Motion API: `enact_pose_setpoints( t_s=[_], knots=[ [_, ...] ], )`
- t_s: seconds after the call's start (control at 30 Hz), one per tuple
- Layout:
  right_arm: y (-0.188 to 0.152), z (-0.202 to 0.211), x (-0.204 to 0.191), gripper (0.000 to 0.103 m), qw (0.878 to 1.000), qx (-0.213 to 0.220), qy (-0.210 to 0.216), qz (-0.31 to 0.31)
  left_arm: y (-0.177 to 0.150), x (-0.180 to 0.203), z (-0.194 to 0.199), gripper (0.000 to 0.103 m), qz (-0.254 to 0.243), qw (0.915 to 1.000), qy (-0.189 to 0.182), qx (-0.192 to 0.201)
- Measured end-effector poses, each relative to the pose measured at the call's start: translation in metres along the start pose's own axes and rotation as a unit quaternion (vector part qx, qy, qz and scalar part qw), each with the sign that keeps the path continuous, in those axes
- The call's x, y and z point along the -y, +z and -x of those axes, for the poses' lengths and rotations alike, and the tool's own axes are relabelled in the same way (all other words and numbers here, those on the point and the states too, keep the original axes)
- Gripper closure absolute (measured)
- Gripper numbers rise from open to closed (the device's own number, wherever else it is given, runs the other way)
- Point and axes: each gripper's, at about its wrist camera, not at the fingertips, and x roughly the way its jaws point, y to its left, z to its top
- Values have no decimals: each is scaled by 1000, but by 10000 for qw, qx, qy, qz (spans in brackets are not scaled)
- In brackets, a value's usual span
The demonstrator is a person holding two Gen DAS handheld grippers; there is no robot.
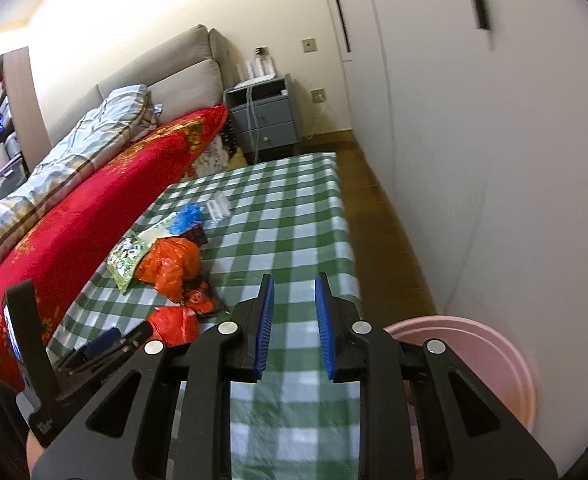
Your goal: Collect trash
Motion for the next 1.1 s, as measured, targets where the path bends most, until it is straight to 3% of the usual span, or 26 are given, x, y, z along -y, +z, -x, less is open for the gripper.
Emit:
enact_pose_setpoints(
  t_s=[0.2, 0.5, 0.57, 0.63, 0.77, 0.83, 0.93, 1.1],
  knots=[
    [2, -36, -18, 81, 9993, -183, 307, 79, 0, -8, -18, 40, 185, 9995, 52, -244],
    [1, -86, -40, 81, 9962, -530, 667, 169, 3, -9, -30, 40, 141, 9987, -294, -386],
    [0, -95, -47, 81, 9954, -582, 713, 256, 4, -10, -31, 44, 135, 9983, -368, -426],
    [-1, -105, -52, 81, 9944, -666, 765, 293, 5, -11, -31, 57, 139, 9977, -502, -443],
    [-6, -125, -59, 81, 9925, -840, 818, 337, 12, -10, -25, 68, 25, 9987, -395, -314],
    [-7, -134, -62, 82, 9911, -946, 876, 346, 15, -17, -24, 91, 118, 9992, -244, -277],
    [-11, -146, -68, 81, 9889, -1098, 914, 399, 18, -29, -24, 93, 291, 9993, -31, -251],
    [-15, -160, -79, 81, 9857, -1284, 948, 530, 19, -36, -22, 92, 466, 9987, -89, -189]
  ],
)
